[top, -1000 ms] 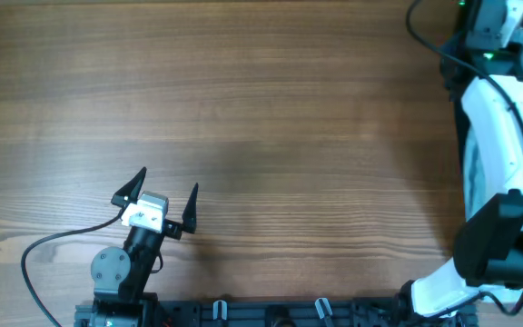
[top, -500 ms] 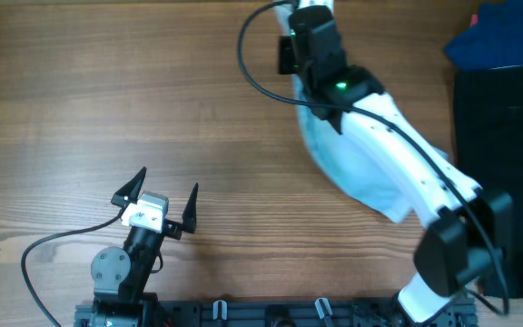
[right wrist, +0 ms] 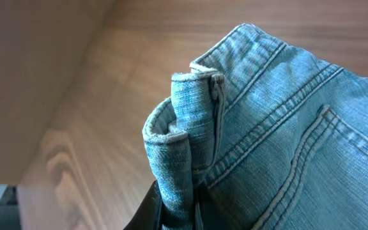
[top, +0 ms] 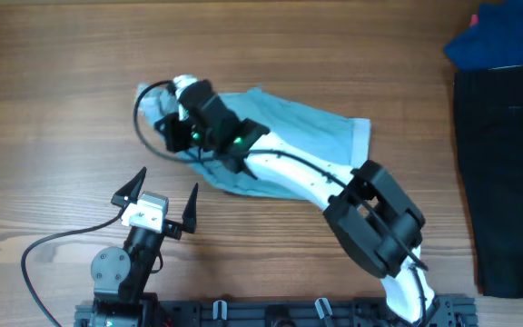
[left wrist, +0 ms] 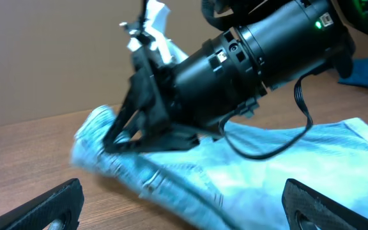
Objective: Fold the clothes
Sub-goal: 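Drag the shorts leftward with the right gripper and lay them flat, then move the right gripper to the shorts' right hem and grasp it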
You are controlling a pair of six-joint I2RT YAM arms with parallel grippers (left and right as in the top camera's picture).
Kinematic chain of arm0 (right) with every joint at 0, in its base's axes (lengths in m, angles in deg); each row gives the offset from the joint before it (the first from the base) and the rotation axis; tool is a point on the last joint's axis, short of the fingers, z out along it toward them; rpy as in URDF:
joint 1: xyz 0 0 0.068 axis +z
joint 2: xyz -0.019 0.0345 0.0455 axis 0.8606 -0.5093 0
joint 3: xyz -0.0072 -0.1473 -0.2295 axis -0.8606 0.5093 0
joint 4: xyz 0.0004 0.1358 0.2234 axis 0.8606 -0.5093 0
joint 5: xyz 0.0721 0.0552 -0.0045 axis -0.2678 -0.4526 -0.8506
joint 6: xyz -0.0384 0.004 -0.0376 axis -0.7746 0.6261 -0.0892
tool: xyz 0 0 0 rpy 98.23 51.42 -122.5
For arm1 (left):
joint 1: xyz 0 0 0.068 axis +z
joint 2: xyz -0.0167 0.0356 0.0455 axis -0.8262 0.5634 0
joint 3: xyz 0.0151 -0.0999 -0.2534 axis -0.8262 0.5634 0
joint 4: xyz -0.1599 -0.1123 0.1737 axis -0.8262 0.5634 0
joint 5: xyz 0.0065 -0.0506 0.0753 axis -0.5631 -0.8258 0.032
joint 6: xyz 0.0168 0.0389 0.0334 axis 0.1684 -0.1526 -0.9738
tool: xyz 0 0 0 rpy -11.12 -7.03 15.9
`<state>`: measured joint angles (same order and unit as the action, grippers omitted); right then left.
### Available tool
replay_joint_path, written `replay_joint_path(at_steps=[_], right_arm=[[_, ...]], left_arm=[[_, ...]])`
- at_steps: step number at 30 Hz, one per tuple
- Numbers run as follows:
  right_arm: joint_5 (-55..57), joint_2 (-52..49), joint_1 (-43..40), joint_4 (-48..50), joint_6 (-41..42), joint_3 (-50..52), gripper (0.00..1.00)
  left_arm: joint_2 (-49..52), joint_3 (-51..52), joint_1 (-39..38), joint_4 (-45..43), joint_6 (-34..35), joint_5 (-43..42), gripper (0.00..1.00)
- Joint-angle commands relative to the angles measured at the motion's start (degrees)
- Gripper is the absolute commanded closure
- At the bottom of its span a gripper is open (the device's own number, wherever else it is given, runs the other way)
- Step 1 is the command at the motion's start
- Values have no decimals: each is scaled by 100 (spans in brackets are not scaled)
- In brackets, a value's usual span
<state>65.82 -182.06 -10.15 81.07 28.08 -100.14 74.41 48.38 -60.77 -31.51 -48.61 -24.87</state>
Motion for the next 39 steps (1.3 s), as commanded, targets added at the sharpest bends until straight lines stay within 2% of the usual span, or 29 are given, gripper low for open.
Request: replay_joint_path(at_steps=[1, 3, 5, 6, 8, 10, 11, 14, 15, 18, 22, 25, 29, 32, 39], right_arm=[[-267, 63, 55, 50, 160, -87, 96], [-282, 63, 52, 48, 131, -85, 92], [-240, 70, 0, 52, 87, -96, 83], [-240, 81, -48, 48, 26, -118, 73], [-236, 111, -133, -146, -103, -225, 70], [-238, 240, -162, -662, -413, -476, 61], [-238, 302, -164, -859, -531, -588, 55], [140, 835, -396, -1641, -658, -686, 27], [227, 1034, -551, -1928, -658, -686, 22], [236, 1941, -1550, -3497, -1003, -686, 2], [444, 2468, -3099, -5727, -1703, -682, 0], [713, 2413, -4129, -6551, -1700, -323, 0], [503, 2413, -4826, -6363, -1801, 623, 1], [-240, 2413, -5108, -5864, -2159, 1355, 0], [-1163, 2413, -5248, -4594, -2380, 2721, 0]], left_arm=[[-52, 28, 35, 24, -70, -52, 0], [-52, 28, 35, 24, -70, -52, 0], [-52, 28, 35, 24, -70, -52, 0], [-52, 28, 35, 24, -70, -52, 0], [-52, 28, 35, 24, -70, -52, 0], [-52, 28, 35, 24, -70, -52, 0], [-52, 28, 35, 24, -70, -52, 0], [-52, 28, 35, 24, -70, -52, 0], [-52, 28, 35, 24, -70, -52, 0], [-52, 28, 35, 24, -70, -52, 0], [-52, 28, 35, 24, -70, -52, 0], [-52, 28, 35, 24, -70, -52, 0], [-52, 28, 35, 24, -70, -52, 0], [-52, 28, 35, 24, -70, -52, 0], [-52, 28, 35, 24, -70, -52, 0]])
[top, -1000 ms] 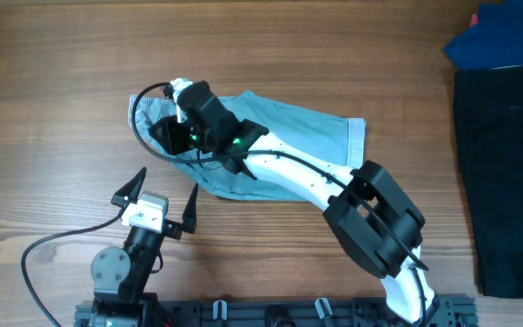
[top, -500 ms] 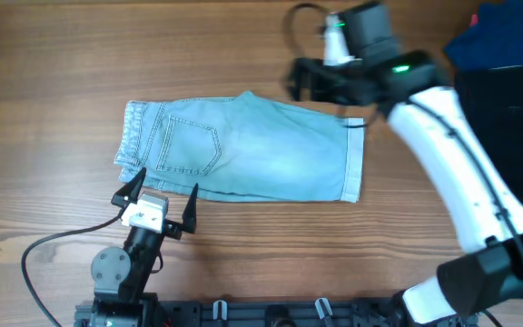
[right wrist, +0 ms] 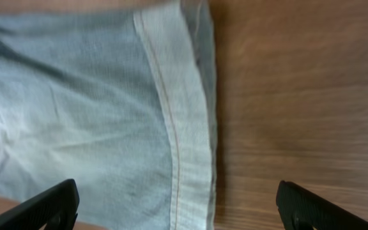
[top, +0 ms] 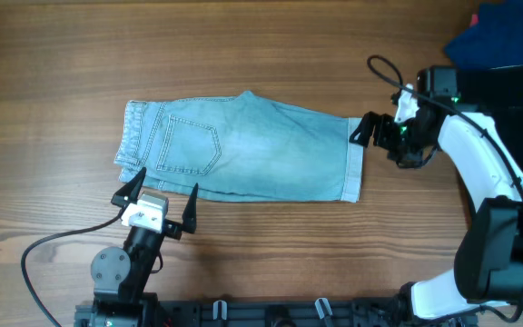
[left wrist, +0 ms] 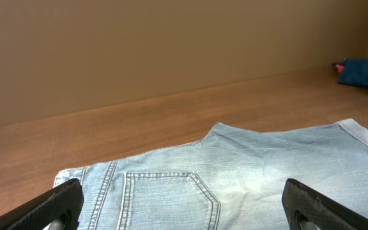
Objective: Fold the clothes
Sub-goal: 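Move the right gripper to the shorts' right hem and grasp it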
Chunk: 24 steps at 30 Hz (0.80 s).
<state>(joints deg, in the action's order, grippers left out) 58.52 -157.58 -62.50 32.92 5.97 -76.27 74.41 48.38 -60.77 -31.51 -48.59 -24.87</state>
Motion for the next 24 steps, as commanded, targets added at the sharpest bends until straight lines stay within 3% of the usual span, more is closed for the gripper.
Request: replay_joint_path(at_steps=[1, 18, 20, 21, 22, 24], right_arm=[[-433, -35, -13, 330, -164, 466, 0], [-1268, -96, 9, 2599, 671, 2288, 0], [-1294, -96, 9, 2643, 678, 2308, 9], [-1300, -96, 9, 2664, 682, 2308, 27], [-1314, -96, 9, 2667, 682, 2308, 39], [-1314, -96, 9, 2667, 680, 2308, 39]], left_arm=[[-52, 28, 35, 24, -72, -52, 0], [-52, 28, 35, 24, -72, -52, 0], [-52, 28, 35, 24, -72, -52, 0], [-52, 28, 35, 24, -72, -52, 0], [-52, 28, 35, 24, -72, -52, 0], [-52, 28, 35, 24, -72, -52, 0]])
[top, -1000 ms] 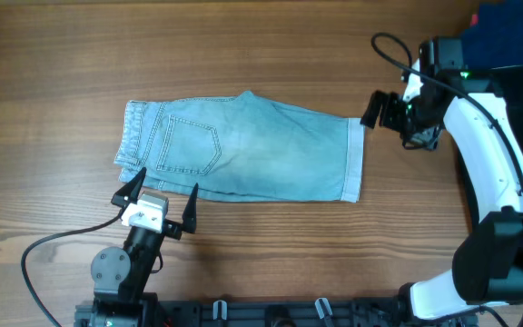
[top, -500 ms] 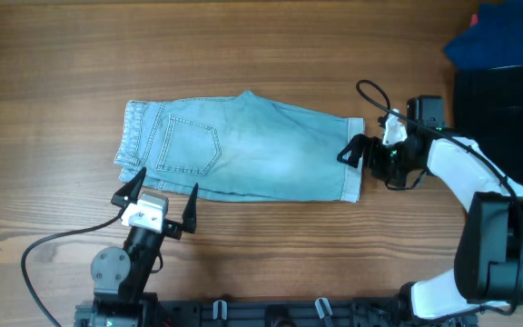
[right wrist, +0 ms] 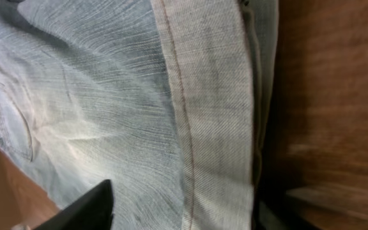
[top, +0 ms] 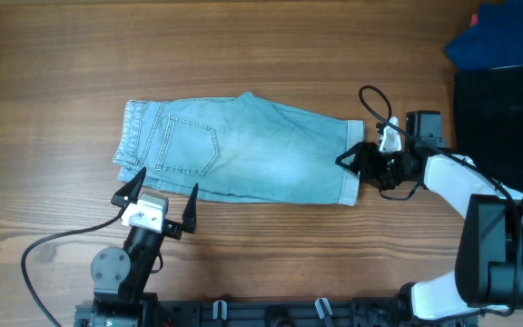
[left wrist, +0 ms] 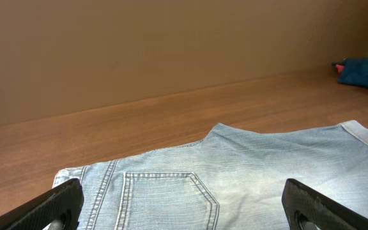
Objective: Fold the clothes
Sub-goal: 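Move the right gripper to the shorts' right hem and grasp it, then fold the hem leftward over the shorts with the right gripper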
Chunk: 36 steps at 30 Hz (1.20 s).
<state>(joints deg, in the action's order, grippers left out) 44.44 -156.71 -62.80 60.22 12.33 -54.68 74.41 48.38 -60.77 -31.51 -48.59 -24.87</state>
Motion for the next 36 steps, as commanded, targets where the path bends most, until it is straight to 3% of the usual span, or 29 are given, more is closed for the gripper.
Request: replay_joint_path(at_steps=[1, 2, 3, 4, 5, 10, 13, 17, 25, 28, 36], right_arm=[[96, -184, 46, -37, 79, 149, 48], [109, -184, 55, 9, 111, 149, 62], [149, -184, 57, 109, 195, 149, 83], [192, -184, 57, 168, 243, 149, 93], [304, -184, 55, 225, 433, 149, 96], [942, -181, -170, -203, 468, -352, 96], [1268, -181, -601, -1169, 140, -1082, 96], [2621, -151, -1016, -2391, 0, -2020, 96], [4339, -127, -1069, -4395, 44, -4594, 96], [4336, -101, -1062, -4852, -175, -5316, 96], [3624, -63, -9, -4752, -407, -5394, 96]], left_arm=[[-52, 28, 35, 24, -72, -52, 0], [-52, 28, 35, 24, -72, -52, 0], [-52, 28, 35, 24, -72, -52, 0], [-52, 28, 35, 24, -72, -52, 0], [-52, 28, 35, 24, -72, -52, 0], [-52, 28, 35, 24, -72, -52, 0], [-52, 28, 35, 24, -72, -52, 0], [-52, 28, 35, 24, -72, -52, 0], [-52, 28, 35, 24, -72, -52, 0], [-52, 28, 35, 24, -72, -52, 0], [-52, 28, 35, 24, -72, -52, 0]])
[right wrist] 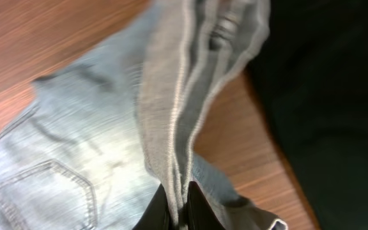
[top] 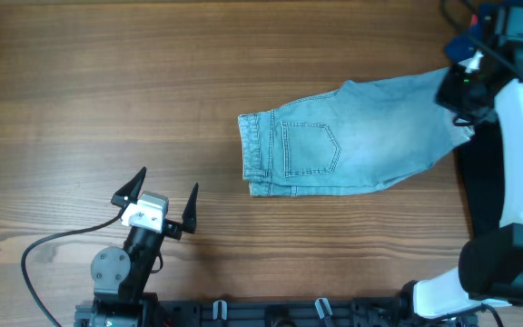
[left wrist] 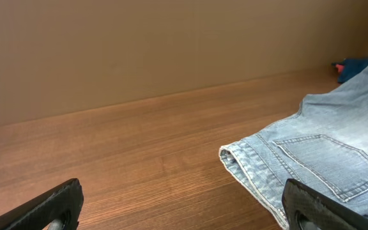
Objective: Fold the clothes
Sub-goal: 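Fold the hem leftward over the shorts with the right gripper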
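Light blue denim shorts [top: 352, 141] lie across the right half of the wooden table, waistband [top: 254, 154] pointing left and back pocket up. My right gripper [top: 458, 91] is shut on the leg hem [right wrist: 177, 121] at the far right, lifting it off the table by the black cloth. In the left wrist view the waistband [left wrist: 241, 163] sits right of centre. My left gripper [top: 157, 195] stands open near the front edge, well left of the shorts, holding nothing.
A black cloth [top: 507, 182] covers the table's right edge, with a dark blue garment [top: 498, 36] at the back right corner. Bare wooden table [top: 107, 91] spreads to the left and back. The left arm's cable [top: 44, 250] loops at the front left.
My right gripper was at the shorts' right hem near the table middle; now it is shut on that hem farther right and back, and the shorts have shifted rightward with it.
First my right gripper held the waistband at the shorts' left end. Then the shorts lay flat mid-table with the right gripper open by the right hem, then low against that hem. Now the hem is gripped and the shorts lie farther right. The left arm stayed still.
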You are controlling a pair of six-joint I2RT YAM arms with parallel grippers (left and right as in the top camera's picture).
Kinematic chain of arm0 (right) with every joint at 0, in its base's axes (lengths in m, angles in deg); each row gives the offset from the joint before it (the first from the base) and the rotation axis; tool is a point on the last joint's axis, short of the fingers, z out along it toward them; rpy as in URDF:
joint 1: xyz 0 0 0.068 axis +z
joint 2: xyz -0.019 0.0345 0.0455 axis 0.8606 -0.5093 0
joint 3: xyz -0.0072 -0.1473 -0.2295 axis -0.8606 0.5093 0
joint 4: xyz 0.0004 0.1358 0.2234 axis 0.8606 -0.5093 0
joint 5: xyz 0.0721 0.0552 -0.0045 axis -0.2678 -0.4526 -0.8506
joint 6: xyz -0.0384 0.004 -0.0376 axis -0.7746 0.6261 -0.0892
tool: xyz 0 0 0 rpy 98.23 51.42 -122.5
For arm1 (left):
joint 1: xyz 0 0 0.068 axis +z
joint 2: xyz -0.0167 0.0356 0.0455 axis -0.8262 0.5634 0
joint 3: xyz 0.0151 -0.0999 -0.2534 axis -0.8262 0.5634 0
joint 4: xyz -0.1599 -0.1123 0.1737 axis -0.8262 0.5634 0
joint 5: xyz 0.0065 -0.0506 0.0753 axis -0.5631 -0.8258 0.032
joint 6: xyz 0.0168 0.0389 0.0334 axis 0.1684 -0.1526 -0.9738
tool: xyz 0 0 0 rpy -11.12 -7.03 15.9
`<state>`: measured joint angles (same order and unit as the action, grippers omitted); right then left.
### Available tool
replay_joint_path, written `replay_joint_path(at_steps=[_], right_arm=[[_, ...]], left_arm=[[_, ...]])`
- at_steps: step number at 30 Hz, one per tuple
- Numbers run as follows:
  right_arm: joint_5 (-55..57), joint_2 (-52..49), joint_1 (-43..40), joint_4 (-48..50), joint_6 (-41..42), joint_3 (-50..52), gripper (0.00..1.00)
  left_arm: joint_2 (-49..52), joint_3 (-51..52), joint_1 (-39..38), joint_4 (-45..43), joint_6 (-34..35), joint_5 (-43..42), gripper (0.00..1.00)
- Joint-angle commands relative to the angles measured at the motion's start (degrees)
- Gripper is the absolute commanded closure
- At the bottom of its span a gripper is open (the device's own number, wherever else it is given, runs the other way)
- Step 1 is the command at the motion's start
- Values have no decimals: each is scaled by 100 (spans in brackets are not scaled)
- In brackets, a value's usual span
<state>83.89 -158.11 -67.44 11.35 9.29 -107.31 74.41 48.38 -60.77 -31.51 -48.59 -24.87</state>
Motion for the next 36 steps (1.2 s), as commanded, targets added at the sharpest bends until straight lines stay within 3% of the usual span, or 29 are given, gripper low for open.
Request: replay_joint_path(at_steps=[1, 14, 25, 36], right_arm=[[-378, 76, 673, 203, -81, -131, 96], [-540, -46, 2745, 632, 848, 258, 96], [-1019, -293, 3934, 2192, 1591, 1152, 96], [-1322, -1346, 4487, 2483, 1700, 1154, 96]], left_arm=[[-52, 28, 35, 24, -72, -52, 0], [-52, 28, 35, 24, -72, -52, 0], [-52, 28, 35, 24, -72, -52, 0], [-52, 28, 35, 24, -72, -52, 0]])
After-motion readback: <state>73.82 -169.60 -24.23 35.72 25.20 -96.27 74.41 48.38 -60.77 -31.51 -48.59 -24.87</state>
